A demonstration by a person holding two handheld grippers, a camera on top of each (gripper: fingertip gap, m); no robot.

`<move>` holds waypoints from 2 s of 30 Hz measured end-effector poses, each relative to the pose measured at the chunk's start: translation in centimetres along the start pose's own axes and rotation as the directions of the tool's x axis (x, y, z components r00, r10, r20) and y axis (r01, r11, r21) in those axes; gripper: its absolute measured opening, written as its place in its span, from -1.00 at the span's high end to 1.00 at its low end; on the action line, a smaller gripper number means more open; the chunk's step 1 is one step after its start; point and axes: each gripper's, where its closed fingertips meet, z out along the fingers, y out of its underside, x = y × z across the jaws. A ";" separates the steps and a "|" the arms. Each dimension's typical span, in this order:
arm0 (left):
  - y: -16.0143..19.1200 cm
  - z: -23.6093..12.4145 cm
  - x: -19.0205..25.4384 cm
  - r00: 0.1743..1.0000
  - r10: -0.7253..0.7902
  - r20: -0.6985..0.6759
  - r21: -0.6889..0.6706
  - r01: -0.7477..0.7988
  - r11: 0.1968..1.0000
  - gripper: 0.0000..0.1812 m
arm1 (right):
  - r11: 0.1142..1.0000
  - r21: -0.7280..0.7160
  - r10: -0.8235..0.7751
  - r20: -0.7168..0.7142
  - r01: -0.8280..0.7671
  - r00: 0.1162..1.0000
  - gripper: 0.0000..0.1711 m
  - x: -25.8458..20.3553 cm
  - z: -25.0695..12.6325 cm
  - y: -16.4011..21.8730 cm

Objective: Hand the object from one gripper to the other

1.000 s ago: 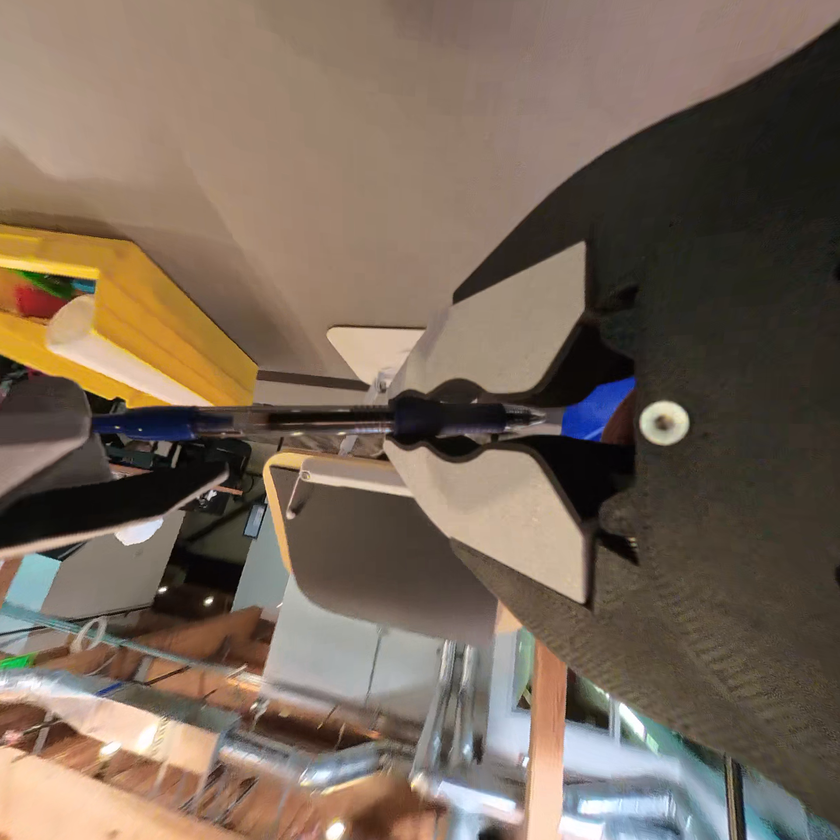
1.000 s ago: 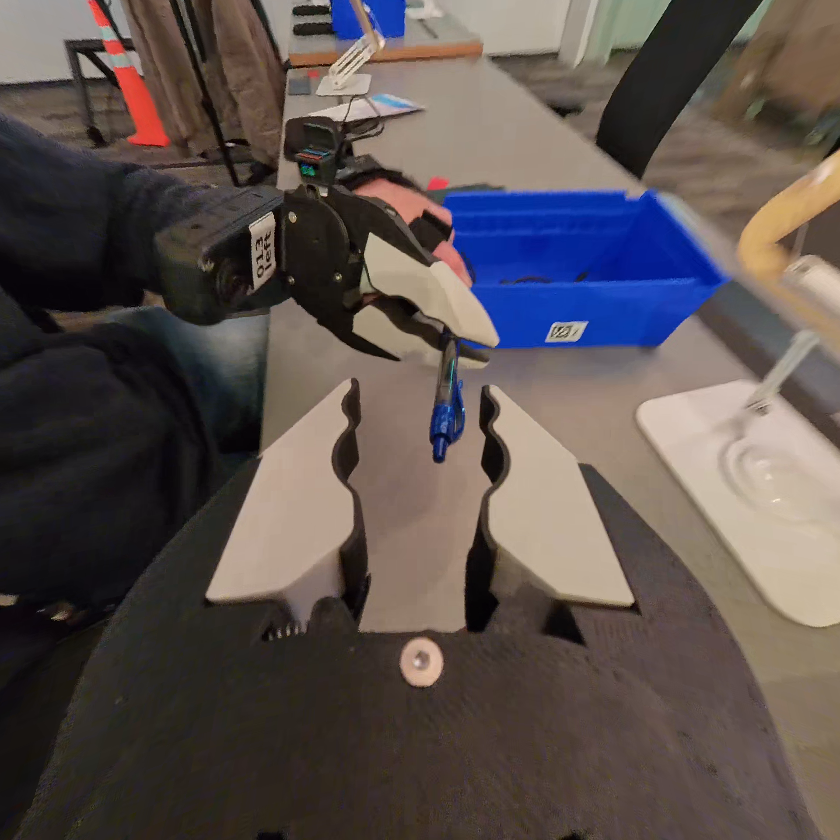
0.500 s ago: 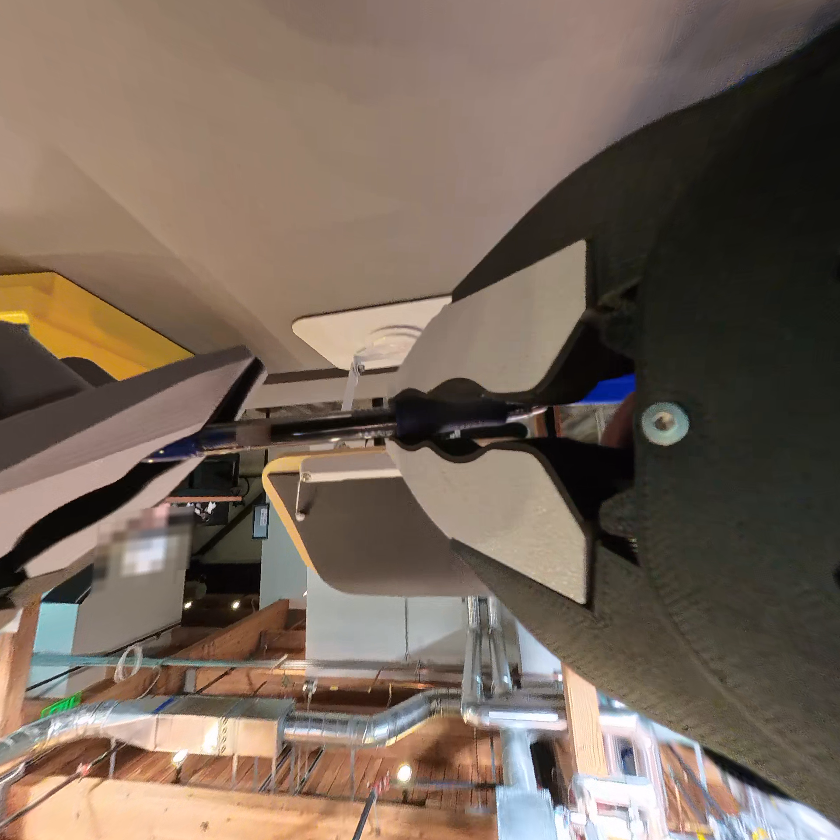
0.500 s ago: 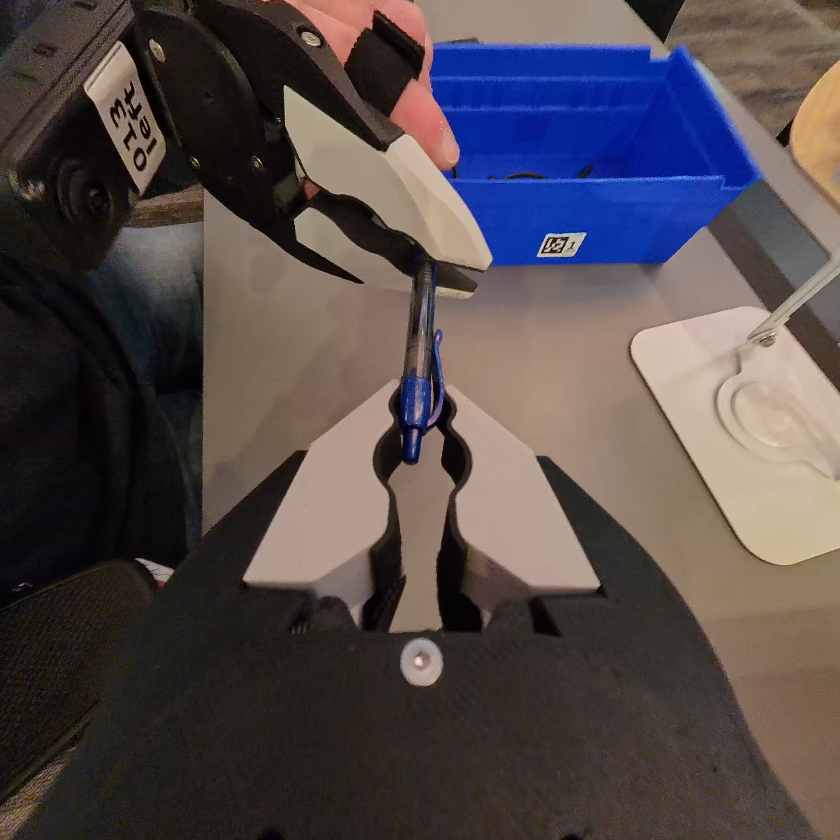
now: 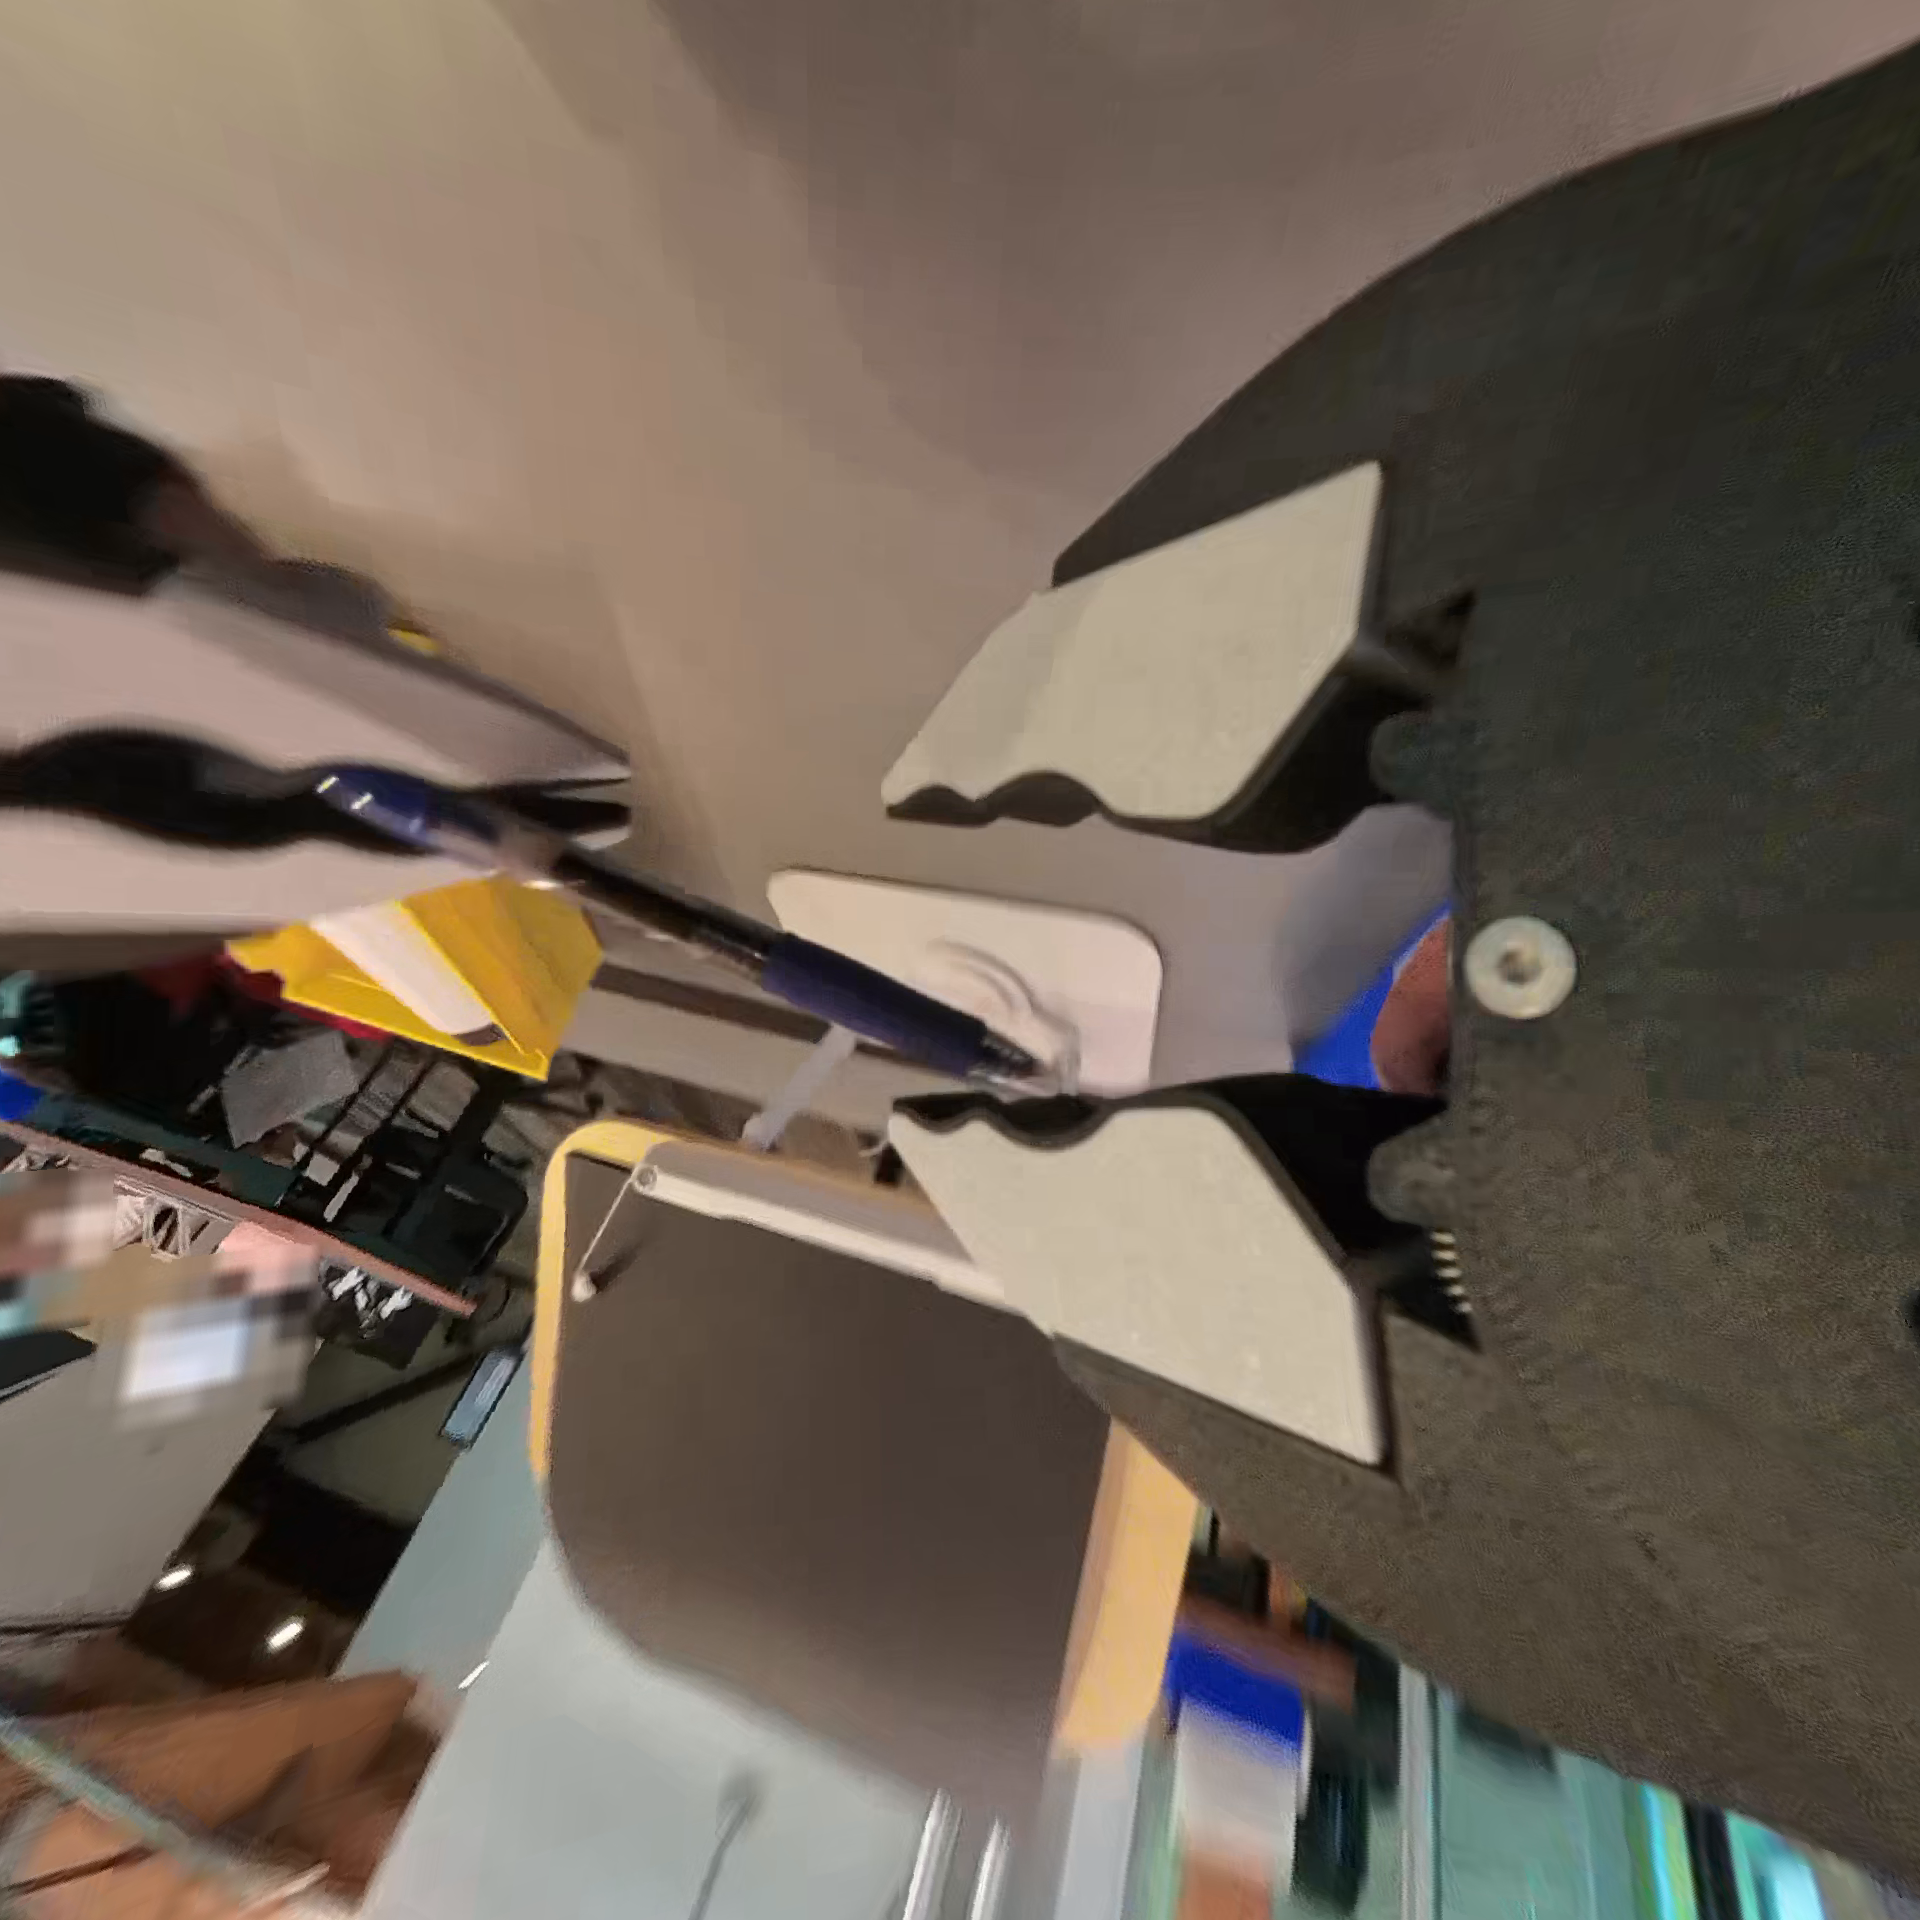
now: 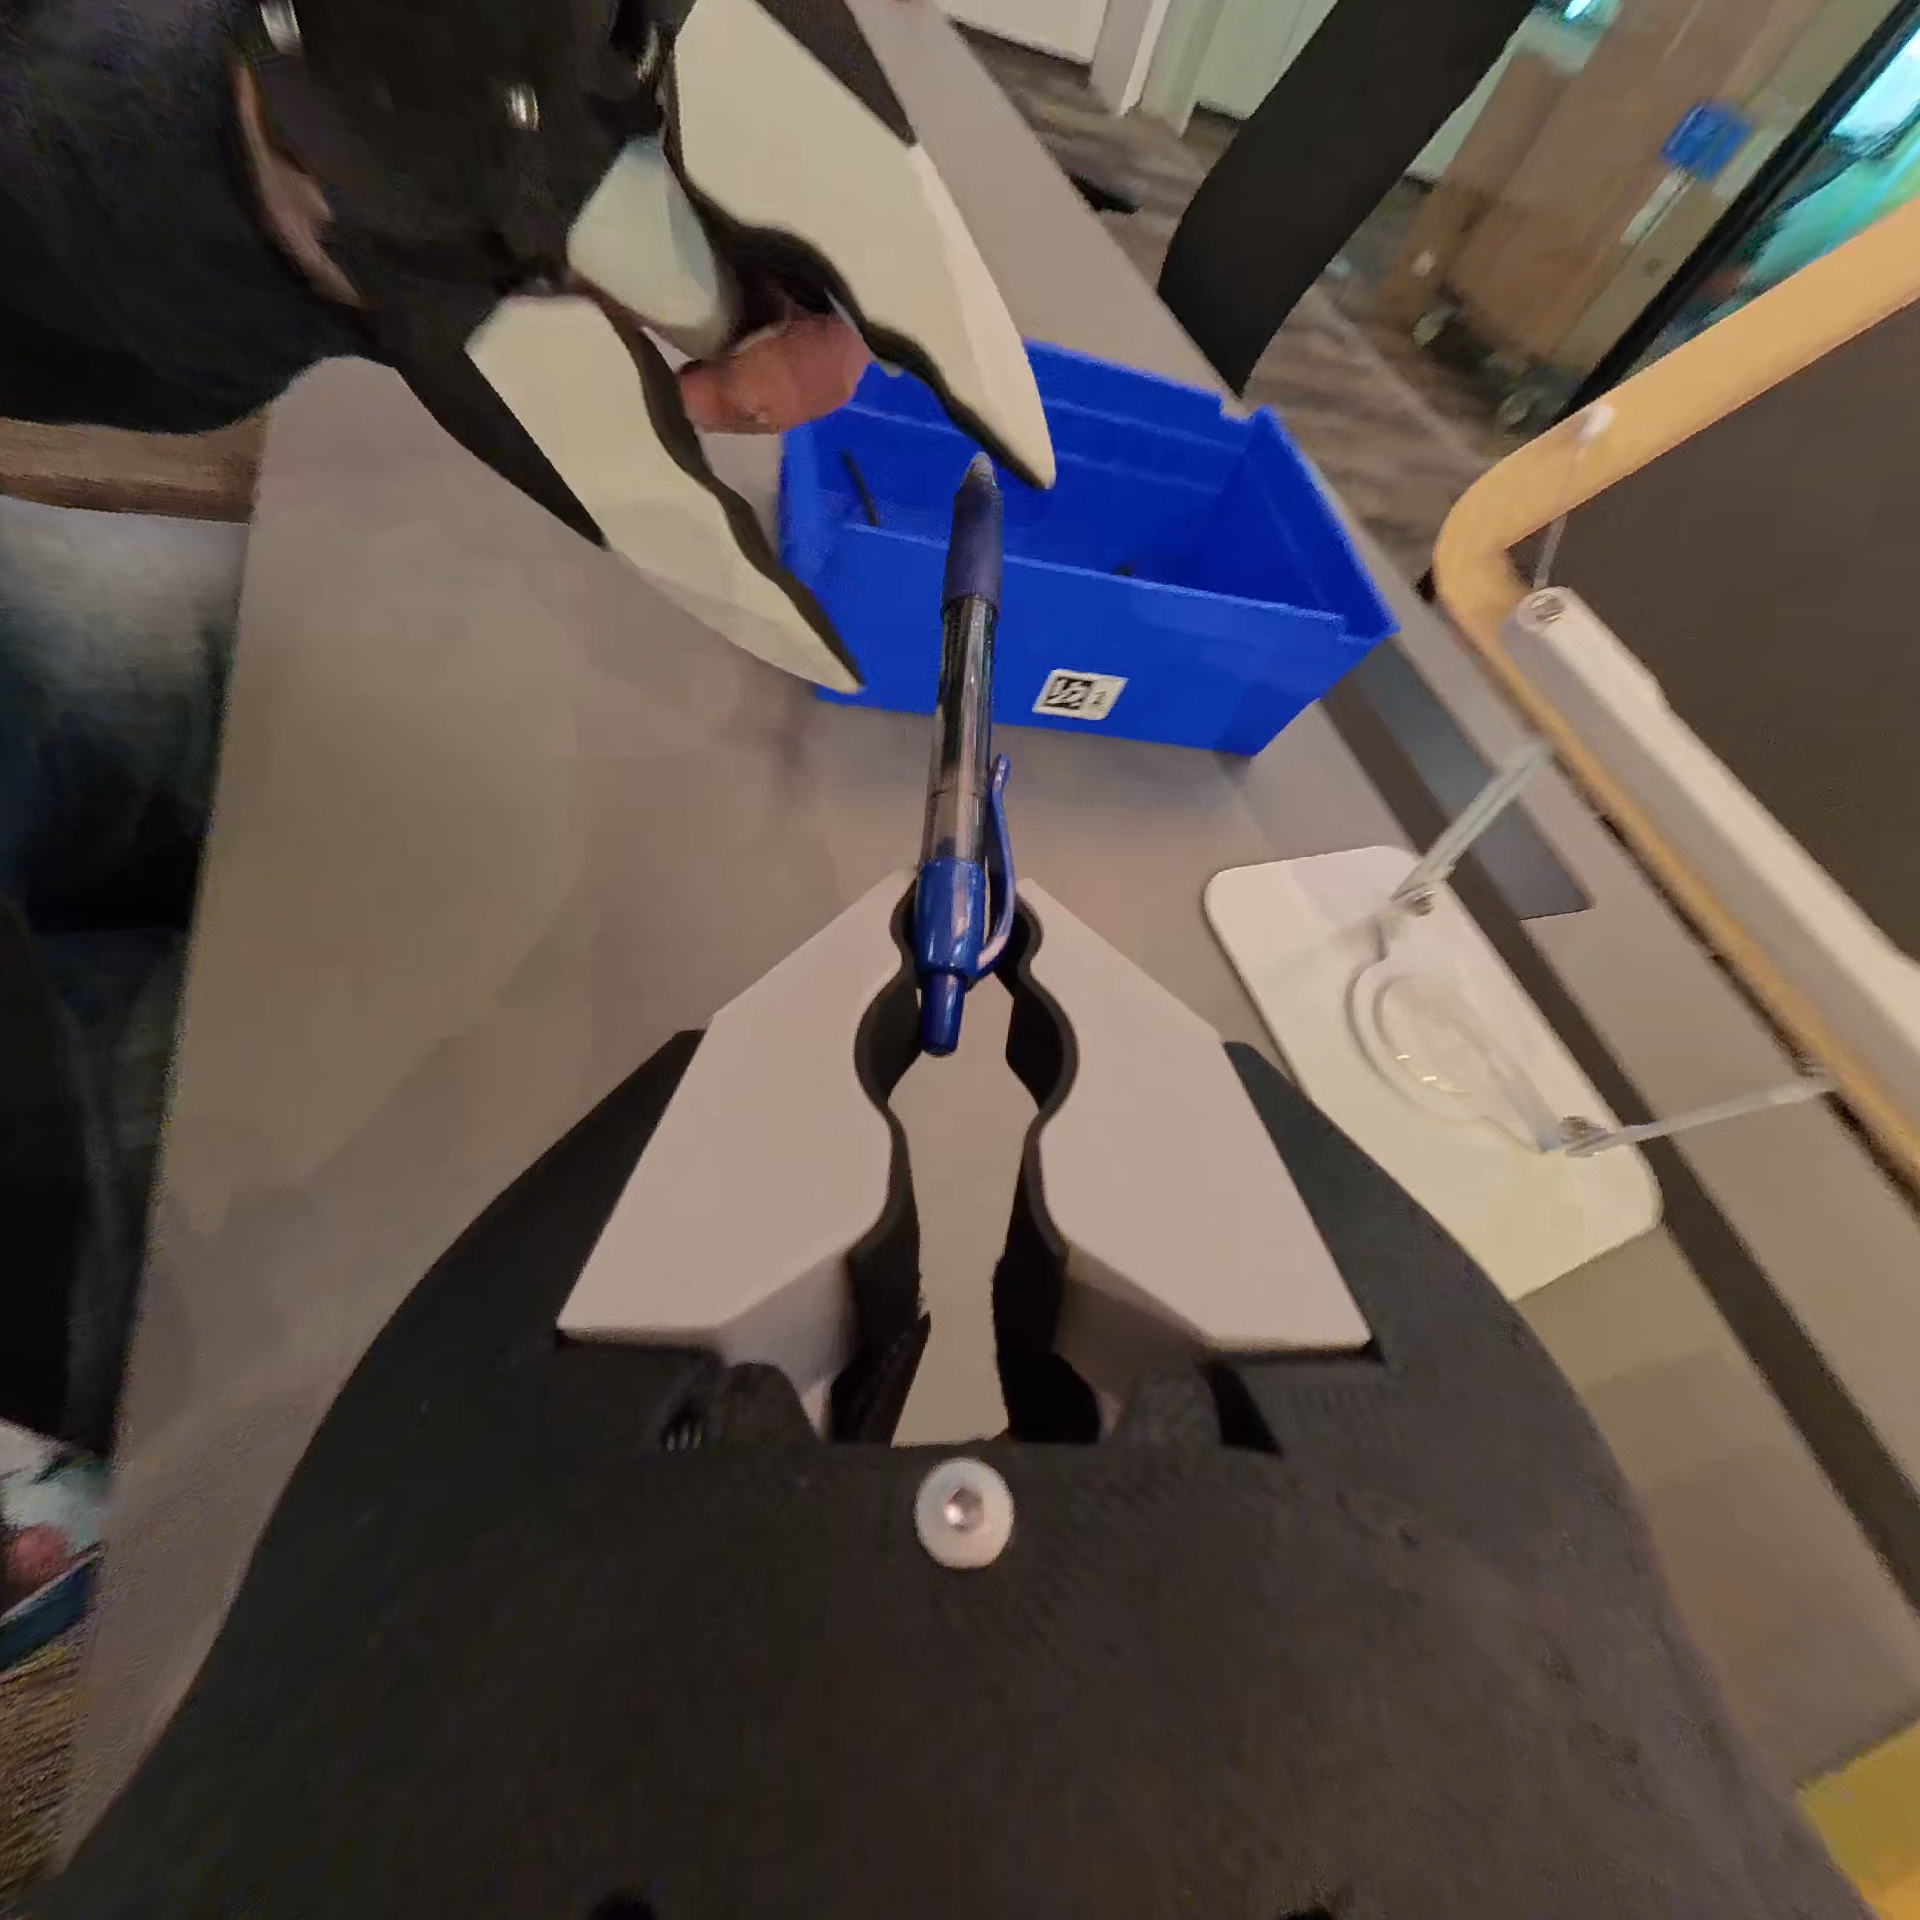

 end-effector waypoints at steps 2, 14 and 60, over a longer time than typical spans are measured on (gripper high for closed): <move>-0.5 -0.6 -0.7 0.965 -0.258 -0.053 0.064 0.261 0.963 0.30 | 0.997 0.030 -0.075 -0.056 0.077 0.996 0.92 0.3 -0.2 -0.3; -2.9 0.4 -1.9 0.066 -0.847 -0.528 0.188 0.981 -0.041 0.45 | 0.952 0.079 -0.224 -0.477 0.295 0.850 0.91 1.1 1.1 -1.5; -7.6 -4.2 4.8 -0.262 -0.344 -0.901 -0.268 0.963 -0.032 0.56 | 0.239 0.029 -0.967 -0.082 0.971 0.241 0.92 -9.8 0.1 -5.7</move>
